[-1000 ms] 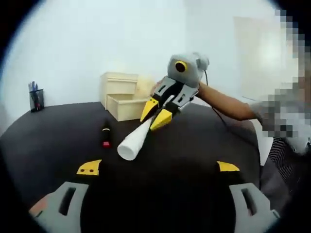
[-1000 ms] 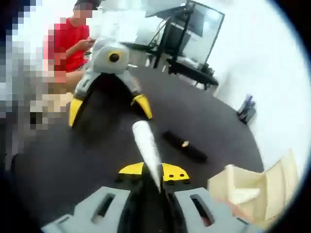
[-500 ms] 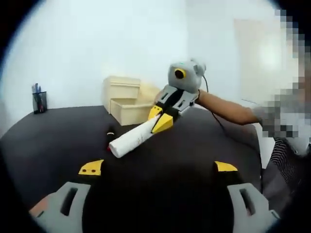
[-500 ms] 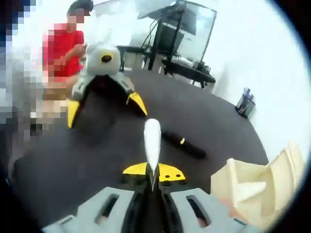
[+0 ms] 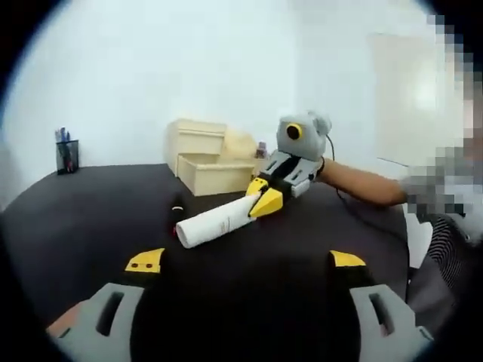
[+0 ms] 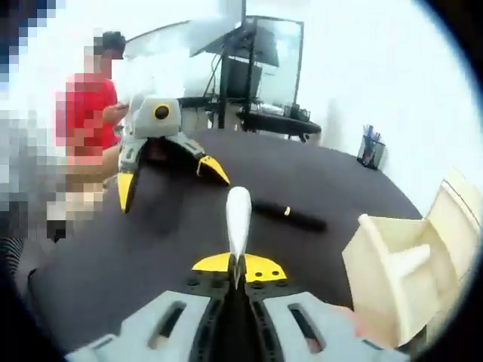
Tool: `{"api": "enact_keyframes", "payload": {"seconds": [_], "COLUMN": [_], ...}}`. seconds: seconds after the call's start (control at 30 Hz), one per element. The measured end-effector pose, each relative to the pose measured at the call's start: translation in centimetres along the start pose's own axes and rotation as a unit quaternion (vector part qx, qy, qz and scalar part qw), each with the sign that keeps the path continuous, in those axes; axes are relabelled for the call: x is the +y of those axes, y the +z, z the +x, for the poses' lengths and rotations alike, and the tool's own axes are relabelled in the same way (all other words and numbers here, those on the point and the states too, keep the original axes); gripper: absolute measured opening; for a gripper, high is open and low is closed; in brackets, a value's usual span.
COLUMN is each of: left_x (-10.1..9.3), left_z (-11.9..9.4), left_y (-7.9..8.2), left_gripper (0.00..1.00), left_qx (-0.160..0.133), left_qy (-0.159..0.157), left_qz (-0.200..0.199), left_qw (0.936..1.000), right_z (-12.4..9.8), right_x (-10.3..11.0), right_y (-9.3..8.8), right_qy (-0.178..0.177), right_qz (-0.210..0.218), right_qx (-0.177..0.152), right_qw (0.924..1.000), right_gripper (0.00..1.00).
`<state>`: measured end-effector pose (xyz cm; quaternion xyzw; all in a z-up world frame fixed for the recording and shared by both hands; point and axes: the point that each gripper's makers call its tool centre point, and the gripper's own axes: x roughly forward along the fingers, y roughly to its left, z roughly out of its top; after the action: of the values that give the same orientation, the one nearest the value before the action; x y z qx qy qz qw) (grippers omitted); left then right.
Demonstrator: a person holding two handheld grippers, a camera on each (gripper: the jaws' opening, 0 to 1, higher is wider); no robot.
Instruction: Open the drawer, pick up the cosmetic bottles from the table one by one, place them into the drawer, release the gripper, close the drawer, and move the gripper away
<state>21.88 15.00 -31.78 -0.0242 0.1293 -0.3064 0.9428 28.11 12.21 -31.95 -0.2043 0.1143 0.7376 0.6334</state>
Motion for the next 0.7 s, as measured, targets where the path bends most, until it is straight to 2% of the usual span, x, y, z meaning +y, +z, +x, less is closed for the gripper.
{"api": "enact_keyframes", "payload": {"seconds": [0.13, 0.23, 0.33, 0.4, 0.57, 0.7], "left_x": [0.2, 0.4, 0.6, 0.8, 1.0, 0.9], "left_z": [-0.1, -0.3, -0.5, -0.6, -0.6, -0.6], "left_y": [0.0, 0.3, 0.6, 0.7, 0.7, 0.8], "left_gripper": [0.79, 0.79, 0.78, 0.78, 0.78, 0.78], "left_qx": [-0.002, -0.008, -0.017, -0.022, -0.021, -0.023], "left_qy": [0.003, 0.003, 0.008, 0.013, 0.013, 0.007], "left_qz": [-0.004, -0.009, -0.013, -0.012, -0.014, -0.022], "left_qw": [1.0000, 0.9999, 0.9997, 0.9996, 0.9996, 0.9995], "right_z": [1.4, 2.1, 3.0, 3.2, 2.9, 1.6], "right_x": [0.4, 0.0, 0.3, 0.3, -0.1, -0.7], "right_y": [-0.1, 0.4, 1.2, 1.3, 1.4, 2.3], "right_qy": [0.004, -0.006, 0.002, -0.003, -0.026, -0.063], "right_qz": [0.000, -0.006, -0.024, -0.031, -0.065, -0.091], "right_qx": [0.000, -0.012, -0.031, -0.030, -0.026, -0.036], "right_qw": [1.0000, 0.9999, 0.9992, 0.9991, 0.9972, 0.9932], "right_gripper": [0.14, 0.14, 0.14, 0.12, 0.09, 0.09]}}
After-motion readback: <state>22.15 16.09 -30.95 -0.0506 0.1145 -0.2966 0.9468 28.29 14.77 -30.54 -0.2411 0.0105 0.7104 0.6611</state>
